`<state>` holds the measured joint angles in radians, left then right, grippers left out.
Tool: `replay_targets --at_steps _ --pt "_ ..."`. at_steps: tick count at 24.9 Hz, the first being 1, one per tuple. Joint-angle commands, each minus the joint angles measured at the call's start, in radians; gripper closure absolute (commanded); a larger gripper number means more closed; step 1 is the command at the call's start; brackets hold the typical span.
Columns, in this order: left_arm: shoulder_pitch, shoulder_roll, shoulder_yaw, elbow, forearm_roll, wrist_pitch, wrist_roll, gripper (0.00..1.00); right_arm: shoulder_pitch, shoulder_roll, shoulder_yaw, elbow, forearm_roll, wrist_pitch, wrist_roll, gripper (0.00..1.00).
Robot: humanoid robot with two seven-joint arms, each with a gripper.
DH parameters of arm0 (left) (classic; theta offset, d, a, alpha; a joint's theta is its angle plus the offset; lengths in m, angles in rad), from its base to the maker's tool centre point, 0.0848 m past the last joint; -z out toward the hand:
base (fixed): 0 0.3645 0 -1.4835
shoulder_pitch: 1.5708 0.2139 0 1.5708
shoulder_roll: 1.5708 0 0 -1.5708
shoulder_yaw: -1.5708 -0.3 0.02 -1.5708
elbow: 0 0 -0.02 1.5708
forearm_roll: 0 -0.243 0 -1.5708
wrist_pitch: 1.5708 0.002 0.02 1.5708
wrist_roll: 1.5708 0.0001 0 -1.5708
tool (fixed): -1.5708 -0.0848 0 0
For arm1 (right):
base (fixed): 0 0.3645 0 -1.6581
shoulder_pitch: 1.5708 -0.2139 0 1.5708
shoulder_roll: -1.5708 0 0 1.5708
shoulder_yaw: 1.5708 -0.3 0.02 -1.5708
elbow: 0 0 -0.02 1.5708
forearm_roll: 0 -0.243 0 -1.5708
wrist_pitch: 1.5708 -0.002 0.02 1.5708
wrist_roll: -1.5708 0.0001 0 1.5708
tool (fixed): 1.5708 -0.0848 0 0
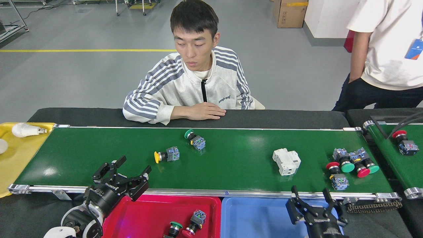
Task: Pick switch part from conveyor to tray
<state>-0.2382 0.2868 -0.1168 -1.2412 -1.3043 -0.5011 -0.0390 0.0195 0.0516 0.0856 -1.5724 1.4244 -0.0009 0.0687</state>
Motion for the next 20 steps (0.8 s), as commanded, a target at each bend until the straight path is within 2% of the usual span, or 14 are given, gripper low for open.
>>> replay_targets --at_steps 1,9,15,17,19,20 --pt "-0.044 0.006 -0.009 0.022 -0.006 -0.021 0.004 0.00 -0.049 0.004 0.025 0.035 0.008 0.004 0.040 0.00" --pt "-0.181 -0.026 -0.015 0.244 -0.076 -0.016 0.015 0.00 -0.208 0.037 0.080 0.204 0.010 0.024 0.097 0.00" --pt "-0.286 -0.048 -0.015 0.391 -0.082 -0.014 0.016 0.00 -0.352 0.048 0.128 0.391 0.001 0.090 0.097 0.01" --pt "-0.293 -0.049 -0.018 0.402 -0.082 -0.016 0.016 0.01 -0.382 0.050 0.129 0.428 -0.001 0.091 0.097 0.11" --pt "-0.294 -0.054 -0.043 0.405 -0.081 -0.014 0.016 0.06 -0.401 0.048 0.129 0.459 -0.002 0.084 0.097 0.36" --pt "-0.294 -0.057 -0.050 0.413 -0.081 -0.014 0.016 0.14 -0.411 0.047 0.131 0.472 -0.004 0.082 0.097 0.55"
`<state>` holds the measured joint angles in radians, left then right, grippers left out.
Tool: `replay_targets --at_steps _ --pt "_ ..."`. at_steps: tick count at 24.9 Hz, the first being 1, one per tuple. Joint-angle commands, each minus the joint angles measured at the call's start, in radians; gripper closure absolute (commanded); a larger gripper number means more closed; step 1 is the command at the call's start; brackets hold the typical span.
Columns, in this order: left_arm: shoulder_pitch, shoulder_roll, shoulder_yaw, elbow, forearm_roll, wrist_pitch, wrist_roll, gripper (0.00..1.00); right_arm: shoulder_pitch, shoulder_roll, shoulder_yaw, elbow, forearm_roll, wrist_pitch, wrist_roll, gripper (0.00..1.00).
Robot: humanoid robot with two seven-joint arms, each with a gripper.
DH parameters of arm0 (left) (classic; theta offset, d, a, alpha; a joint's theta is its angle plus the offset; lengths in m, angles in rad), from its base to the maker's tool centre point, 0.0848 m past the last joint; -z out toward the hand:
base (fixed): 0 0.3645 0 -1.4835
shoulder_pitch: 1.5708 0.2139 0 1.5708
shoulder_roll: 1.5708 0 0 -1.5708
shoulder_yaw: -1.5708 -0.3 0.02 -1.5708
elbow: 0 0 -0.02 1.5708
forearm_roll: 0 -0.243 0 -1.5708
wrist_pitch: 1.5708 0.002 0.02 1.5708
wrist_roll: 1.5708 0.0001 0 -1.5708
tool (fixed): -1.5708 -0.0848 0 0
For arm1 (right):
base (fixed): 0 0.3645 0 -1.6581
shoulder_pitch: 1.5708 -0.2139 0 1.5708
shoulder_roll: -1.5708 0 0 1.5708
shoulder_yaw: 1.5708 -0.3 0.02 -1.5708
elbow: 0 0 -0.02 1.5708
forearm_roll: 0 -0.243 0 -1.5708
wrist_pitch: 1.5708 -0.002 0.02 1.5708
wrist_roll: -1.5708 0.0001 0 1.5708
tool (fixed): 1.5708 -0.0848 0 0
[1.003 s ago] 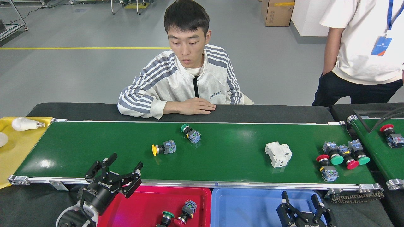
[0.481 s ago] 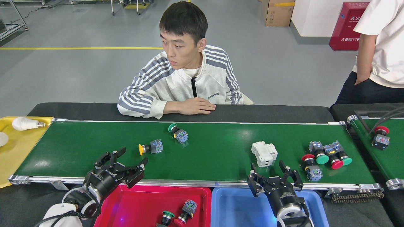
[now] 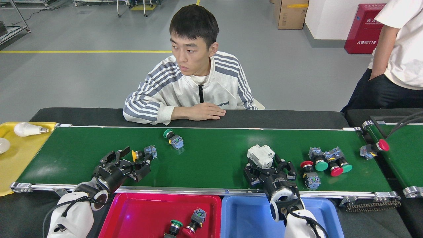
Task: Pick switch part from conveyor to tray
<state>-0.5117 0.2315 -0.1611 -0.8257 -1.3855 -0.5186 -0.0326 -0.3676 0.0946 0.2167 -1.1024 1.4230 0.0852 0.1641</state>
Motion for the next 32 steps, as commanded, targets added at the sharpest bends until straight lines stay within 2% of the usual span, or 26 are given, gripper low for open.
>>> replay_targets --at_steps 1,2,3,4,7,9,11,14,15,16,17,18,19,20,21,22,24,27,29,31,32 --pt "-0.022 -0.006 -0.008 0.008 0.000 0.003 0.010 0.25 -0.030 0.002 0.000 0.010 -0.004 -0.009 0.000 0.71" --pt "-0.024 -0.009 -0.008 0.020 0.002 0.002 0.010 0.40 -0.033 -0.001 0.004 0.013 -0.004 -0.025 0.000 0.85" --pt "-0.027 -0.011 -0.006 0.025 0.008 0.002 0.010 0.57 -0.033 -0.001 0.004 0.012 -0.006 -0.042 0.000 0.92" --pt "-0.027 -0.017 -0.002 0.026 0.013 0.000 0.010 0.69 -0.033 -0.001 0.004 0.010 -0.006 -0.053 0.000 0.96" --pt "-0.025 -0.027 0.003 0.026 0.014 0.005 0.010 0.79 -0.031 -0.001 0.004 -0.007 -0.021 -0.058 -0.003 0.98" --pt "-0.019 -0.027 0.003 0.020 0.019 0.006 0.014 0.83 -0.013 -0.007 0.006 -0.070 -0.036 -0.078 -0.011 0.98" --pt "0.007 -0.027 0.008 -0.012 0.033 0.000 0.014 0.86 0.068 -0.024 0.003 -0.194 -0.056 -0.157 -0.041 0.98" --pt "0.114 -0.020 0.006 -0.199 0.048 -0.031 0.014 0.86 0.268 -0.139 -0.014 -0.435 -0.081 -0.328 -0.078 0.97" --pt "0.177 -0.012 0.009 -0.309 0.051 -0.070 0.013 0.83 0.357 -0.181 -0.030 -0.510 -0.118 -0.398 -0.094 0.95" --pt "0.245 -0.008 0.012 -0.425 0.051 -0.107 0.007 0.76 0.434 -0.217 -0.046 -0.568 -0.156 -0.463 -0.110 0.92" --pt "0.326 -0.004 0.026 -0.542 0.052 -0.136 0.002 0.62 0.505 -0.257 -0.063 -0.617 -0.187 -0.538 -0.129 0.85" --pt "0.389 -0.004 0.038 -0.616 0.051 -0.147 0.000 0.46 0.541 -0.279 -0.077 -0.637 -0.202 -0.588 -0.144 0.75" --pt "0.472 -0.009 0.049 -0.705 0.045 -0.146 0.000 0.22 0.576 -0.294 -0.099 -0.648 -0.217 -0.659 -0.159 0.44" --pt "0.550 -0.021 0.057 -0.782 0.040 -0.136 0.000 0.05 0.601 -0.294 -0.125 -0.648 -0.225 -0.711 -0.161 0.00" --pt "0.608 -0.029 0.057 -0.828 0.040 -0.126 0.000 0.01 0.615 -0.293 -0.149 -0.645 -0.226 -0.743 -0.161 0.00" --pt "0.644 -0.038 0.051 -0.843 0.040 -0.110 0.000 0.00 0.624 -0.288 -0.169 -0.637 -0.226 -0.749 -0.158 0.00" --pt "0.647 -0.041 0.049 -0.843 0.040 -0.074 0.000 0.00 0.622 -0.253 -0.192 -0.617 -0.225 -0.717 -0.153 0.00" --pt "0.637 -0.043 0.061 -0.845 0.042 0.011 0.000 0.00 0.618 -0.151 -0.223 -0.619 -0.217 -0.507 -0.141 0.00" --pt "0.636 -0.043 0.087 -0.851 0.046 0.135 0.000 0.00 0.616 -0.130 -0.223 -0.623 -0.211 -0.295 -0.141 0.00" --pt "0.633 -0.044 0.114 -0.853 0.046 0.366 0.000 0.00 0.616 -0.135 -0.221 -0.623 -0.203 -0.141 -0.140 0.00" --pt "0.619 -0.043 0.114 -0.849 0.046 0.466 0.002 0.00 0.616 -0.133 -0.220 -0.623 -0.199 -0.107 -0.140 0.00"
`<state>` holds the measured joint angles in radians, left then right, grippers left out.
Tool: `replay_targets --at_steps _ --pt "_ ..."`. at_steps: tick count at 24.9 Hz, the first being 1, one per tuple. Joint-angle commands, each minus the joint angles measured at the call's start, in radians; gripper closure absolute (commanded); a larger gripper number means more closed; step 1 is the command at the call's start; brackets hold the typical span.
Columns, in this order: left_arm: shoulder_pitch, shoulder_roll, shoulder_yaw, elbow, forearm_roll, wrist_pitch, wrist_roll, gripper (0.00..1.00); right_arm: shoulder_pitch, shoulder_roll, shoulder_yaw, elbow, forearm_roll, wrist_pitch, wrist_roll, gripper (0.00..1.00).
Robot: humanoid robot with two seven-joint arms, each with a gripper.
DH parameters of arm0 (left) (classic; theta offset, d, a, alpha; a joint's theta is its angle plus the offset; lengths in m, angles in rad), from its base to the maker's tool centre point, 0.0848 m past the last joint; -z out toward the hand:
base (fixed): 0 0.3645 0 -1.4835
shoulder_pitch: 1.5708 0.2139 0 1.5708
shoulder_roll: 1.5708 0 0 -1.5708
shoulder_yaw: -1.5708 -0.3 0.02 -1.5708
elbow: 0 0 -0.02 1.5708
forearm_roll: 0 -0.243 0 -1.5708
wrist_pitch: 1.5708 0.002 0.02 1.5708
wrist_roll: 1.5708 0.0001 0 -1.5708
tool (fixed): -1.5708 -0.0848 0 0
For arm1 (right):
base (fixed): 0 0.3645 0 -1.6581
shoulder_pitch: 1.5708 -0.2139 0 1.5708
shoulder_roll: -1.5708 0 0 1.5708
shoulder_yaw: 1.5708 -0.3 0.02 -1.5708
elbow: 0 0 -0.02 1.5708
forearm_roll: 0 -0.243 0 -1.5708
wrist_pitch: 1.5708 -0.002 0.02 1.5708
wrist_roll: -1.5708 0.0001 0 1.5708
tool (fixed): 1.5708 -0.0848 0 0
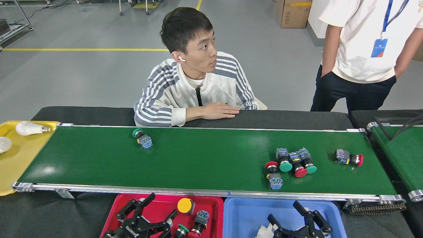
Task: Pick switch part from conveyor to tray
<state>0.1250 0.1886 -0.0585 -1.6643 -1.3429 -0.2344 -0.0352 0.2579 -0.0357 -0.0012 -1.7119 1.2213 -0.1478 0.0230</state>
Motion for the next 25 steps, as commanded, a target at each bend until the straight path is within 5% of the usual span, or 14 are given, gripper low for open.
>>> replay_targets --at_steps 1,3,11,20,22,25 --pt "-0.033 0.003 0.008 -0.005 0.004 0.282 0.005 0.00 -0.014 -0.003 -0.002 -0.014 0.009 0.146 0.003 0.00" --pt "-0.051 0.012 0.013 0.005 0.002 0.366 0.005 0.00 -0.042 -0.004 0.009 -0.012 0.030 0.149 0.014 0.00" --pt "-0.076 0.018 0.006 0.037 -0.001 0.348 0.003 0.00 -0.243 0.002 0.240 0.046 0.061 0.152 0.141 0.00" --pt "-0.530 0.022 -0.034 0.546 -0.002 0.264 -0.035 0.00 -0.408 0.154 0.311 0.288 0.167 0.159 0.175 0.01" --pt "-0.610 0.022 -0.061 0.643 -0.004 0.264 -0.029 0.00 -0.456 0.177 0.322 0.357 0.179 0.186 0.175 0.16" --pt "-0.673 0.020 -0.066 0.748 -0.007 0.276 -0.023 0.00 -0.496 0.175 0.342 0.386 0.179 0.205 0.175 0.69"
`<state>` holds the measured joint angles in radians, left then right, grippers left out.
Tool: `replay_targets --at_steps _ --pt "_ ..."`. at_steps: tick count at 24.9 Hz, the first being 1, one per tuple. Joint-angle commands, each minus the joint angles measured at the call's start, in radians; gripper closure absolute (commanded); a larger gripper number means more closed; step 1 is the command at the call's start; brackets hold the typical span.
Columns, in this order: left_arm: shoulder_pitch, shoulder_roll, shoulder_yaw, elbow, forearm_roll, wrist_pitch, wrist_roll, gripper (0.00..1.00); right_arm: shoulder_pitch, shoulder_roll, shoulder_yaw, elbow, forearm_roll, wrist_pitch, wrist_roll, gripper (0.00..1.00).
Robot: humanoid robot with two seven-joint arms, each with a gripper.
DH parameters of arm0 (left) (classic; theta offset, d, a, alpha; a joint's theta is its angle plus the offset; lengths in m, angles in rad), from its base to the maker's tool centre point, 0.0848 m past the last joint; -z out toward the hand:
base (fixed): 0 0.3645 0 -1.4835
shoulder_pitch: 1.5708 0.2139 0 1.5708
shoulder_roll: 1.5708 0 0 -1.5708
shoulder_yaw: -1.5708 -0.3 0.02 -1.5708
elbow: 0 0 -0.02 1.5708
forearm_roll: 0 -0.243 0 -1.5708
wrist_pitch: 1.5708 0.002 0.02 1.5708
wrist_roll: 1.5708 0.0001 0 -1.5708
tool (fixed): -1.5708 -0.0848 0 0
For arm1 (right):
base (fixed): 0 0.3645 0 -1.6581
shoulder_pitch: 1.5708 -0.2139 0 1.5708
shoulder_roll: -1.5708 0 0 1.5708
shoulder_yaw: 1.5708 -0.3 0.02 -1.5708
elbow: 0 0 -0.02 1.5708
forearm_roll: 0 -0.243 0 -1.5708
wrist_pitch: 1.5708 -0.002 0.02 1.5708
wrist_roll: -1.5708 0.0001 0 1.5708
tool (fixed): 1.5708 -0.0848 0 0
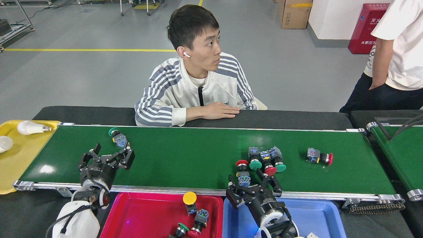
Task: Pick switch part from conveyor to tray
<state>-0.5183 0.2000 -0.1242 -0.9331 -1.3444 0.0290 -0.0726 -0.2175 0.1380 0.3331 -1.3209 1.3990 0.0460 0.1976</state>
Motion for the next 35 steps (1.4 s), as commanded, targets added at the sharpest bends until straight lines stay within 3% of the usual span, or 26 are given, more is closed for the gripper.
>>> replay_targets --at_steps 1,4,8,12,15,16,17,18,23,26,31,33,35 --pt "-0.049 0.007 0.001 0.062 -0.005 0.017 0.017 0.01 -0.025 -0.003 0.024 -0.003 0.000 0.009 0.000 0.82" --pt "-0.124 0.007 0.000 0.215 -0.005 0.071 0.053 0.01 -0.028 -0.021 0.052 -0.003 -0.006 -0.005 0.002 0.96" --pt "-0.180 0.016 0.003 0.333 -0.004 0.095 0.097 0.01 -0.023 -0.021 0.061 -0.012 -0.008 -0.058 0.002 0.98" --pt "-0.164 0.033 0.012 0.320 0.007 0.085 0.097 0.01 0.015 -0.023 0.073 -0.081 -0.008 -0.132 -0.003 0.98" --pt "-0.109 0.035 0.008 0.211 0.002 0.040 0.094 0.01 0.141 -0.041 0.106 -0.245 -0.008 -0.267 -0.007 0.97" --pt "-0.100 0.036 0.012 0.197 0.001 0.042 0.094 0.01 0.170 -0.058 0.109 -0.284 -0.008 -0.337 -0.007 0.87" --pt "-0.097 0.038 0.014 0.200 0.001 0.049 0.094 0.01 0.190 -0.074 0.112 -0.308 -0.008 -0.414 -0.004 0.56" --pt "-0.097 0.038 0.014 0.203 0.001 0.057 0.094 0.01 0.199 -0.072 0.121 -0.311 -0.006 -0.466 -0.004 0.01" --pt "-0.088 0.039 0.014 0.191 0.005 0.058 0.094 0.01 0.202 -0.066 0.136 -0.313 -0.009 -0.489 -0.006 0.00" --pt "-0.006 0.045 0.015 0.053 0.005 0.000 0.086 0.01 0.207 -0.064 0.060 -0.334 -0.015 -0.480 -0.012 0.00" --pt "0.366 0.049 0.034 -0.541 0.007 -0.144 -0.018 0.01 0.240 -0.035 -0.259 -0.351 -0.028 -0.356 -0.128 0.00" --pt "0.520 0.041 0.028 -0.739 0.001 -0.178 -0.042 0.01 0.260 -0.038 -0.368 -0.345 -0.029 -0.304 -0.181 0.00" --pt "0.647 0.023 0.006 -0.845 -0.002 -0.198 -0.039 0.01 0.282 -0.041 -0.473 -0.343 -0.031 -0.290 -0.195 0.00"
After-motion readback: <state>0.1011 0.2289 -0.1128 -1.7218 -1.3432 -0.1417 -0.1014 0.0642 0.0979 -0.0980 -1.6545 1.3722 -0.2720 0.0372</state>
